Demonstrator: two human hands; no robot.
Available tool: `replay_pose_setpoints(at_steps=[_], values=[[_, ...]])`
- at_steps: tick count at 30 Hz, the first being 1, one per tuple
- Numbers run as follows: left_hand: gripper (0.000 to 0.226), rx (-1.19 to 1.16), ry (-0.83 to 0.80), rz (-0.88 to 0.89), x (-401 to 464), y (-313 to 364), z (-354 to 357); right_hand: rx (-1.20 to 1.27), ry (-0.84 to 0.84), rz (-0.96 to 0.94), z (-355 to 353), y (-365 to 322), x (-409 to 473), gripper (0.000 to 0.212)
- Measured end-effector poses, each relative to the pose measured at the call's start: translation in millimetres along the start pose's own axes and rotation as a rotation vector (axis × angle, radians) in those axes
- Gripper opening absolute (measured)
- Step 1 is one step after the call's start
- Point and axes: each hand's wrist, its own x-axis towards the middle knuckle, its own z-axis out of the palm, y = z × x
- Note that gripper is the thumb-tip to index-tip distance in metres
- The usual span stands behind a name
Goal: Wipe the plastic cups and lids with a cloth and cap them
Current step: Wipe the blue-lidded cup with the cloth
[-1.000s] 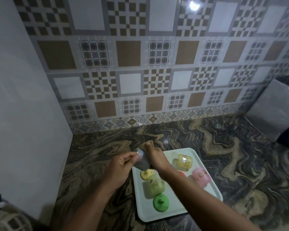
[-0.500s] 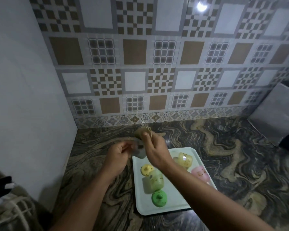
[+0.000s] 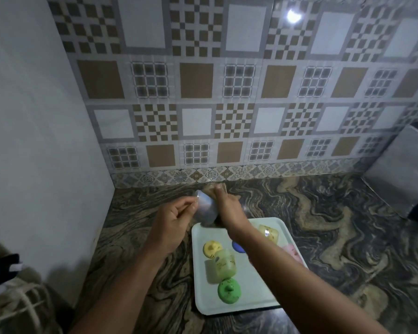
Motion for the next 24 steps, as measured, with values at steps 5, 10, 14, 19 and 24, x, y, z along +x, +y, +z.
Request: replay_pose_setpoints(at_steps=[5, 10, 14, 19, 24], values=[[0.028, -0.018, -0.042, -0.123, 3, -5, -2, -0.213, 0.007, -0.045, -13, -7, 14, 0.066], [0.024, -0.189, -0.033, -0.205, 7, 1, 3, -0.648, -0.008, -0.767, -20, 5, -6, 0.036], [0.022, -0.117, -0.036, -0.078, 5, -4, 4, -0.585, -0.063, -0.821, -22, 25, -8, 0.041], [0.026, -0.113, -0.007, -0.109, -3, -17, 9, -0.601, 0.027, -0.349, -13, 1, -10, 0.057], [0.025, -0.117, -0.043, 0.005, 5, 4, 15, -0.598, 0.038, -0.965, -15, 23, -7, 0.043]])
